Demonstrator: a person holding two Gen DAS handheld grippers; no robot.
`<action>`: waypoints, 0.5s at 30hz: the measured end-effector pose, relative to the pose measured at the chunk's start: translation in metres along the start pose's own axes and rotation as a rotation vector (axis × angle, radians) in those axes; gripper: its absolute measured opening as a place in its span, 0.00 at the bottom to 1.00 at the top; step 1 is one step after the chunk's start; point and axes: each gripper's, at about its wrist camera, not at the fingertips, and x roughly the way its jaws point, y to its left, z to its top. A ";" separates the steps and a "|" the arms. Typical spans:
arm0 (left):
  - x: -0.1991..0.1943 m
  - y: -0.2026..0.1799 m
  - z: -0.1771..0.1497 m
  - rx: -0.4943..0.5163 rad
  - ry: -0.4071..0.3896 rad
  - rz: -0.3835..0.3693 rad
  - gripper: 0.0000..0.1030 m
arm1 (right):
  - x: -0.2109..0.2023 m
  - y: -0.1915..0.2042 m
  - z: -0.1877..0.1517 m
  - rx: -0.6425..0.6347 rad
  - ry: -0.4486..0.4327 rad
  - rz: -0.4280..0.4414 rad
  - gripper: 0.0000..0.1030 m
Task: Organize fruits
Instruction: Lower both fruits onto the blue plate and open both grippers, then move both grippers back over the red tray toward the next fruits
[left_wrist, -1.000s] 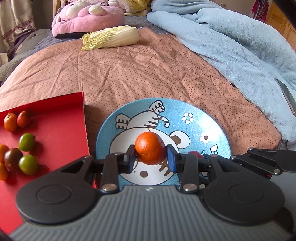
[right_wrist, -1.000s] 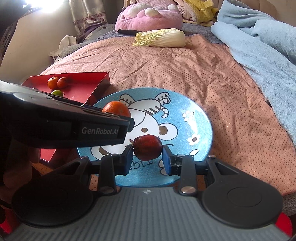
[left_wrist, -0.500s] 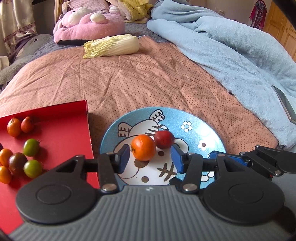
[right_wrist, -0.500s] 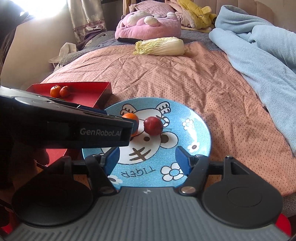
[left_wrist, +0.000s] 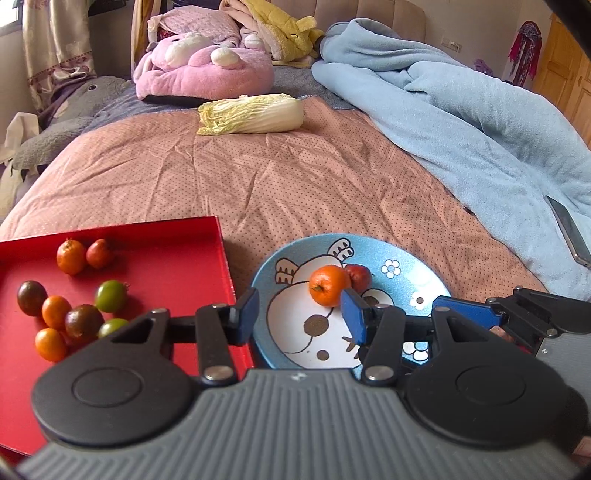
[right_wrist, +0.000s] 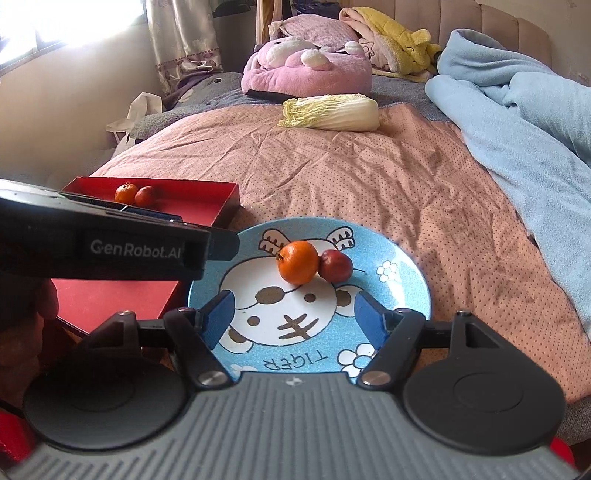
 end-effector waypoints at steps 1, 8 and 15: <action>-0.002 0.004 -0.001 -0.004 -0.001 0.010 0.50 | -0.001 0.003 0.002 -0.007 -0.003 0.005 0.74; -0.014 0.033 -0.008 -0.036 -0.006 0.071 0.50 | 0.000 0.025 0.011 -0.053 -0.006 0.042 0.74; -0.021 0.063 -0.018 -0.091 0.005 0.112 0.50 | 0.003 0.044 0.017 -0.083 0.003 0.074 0.75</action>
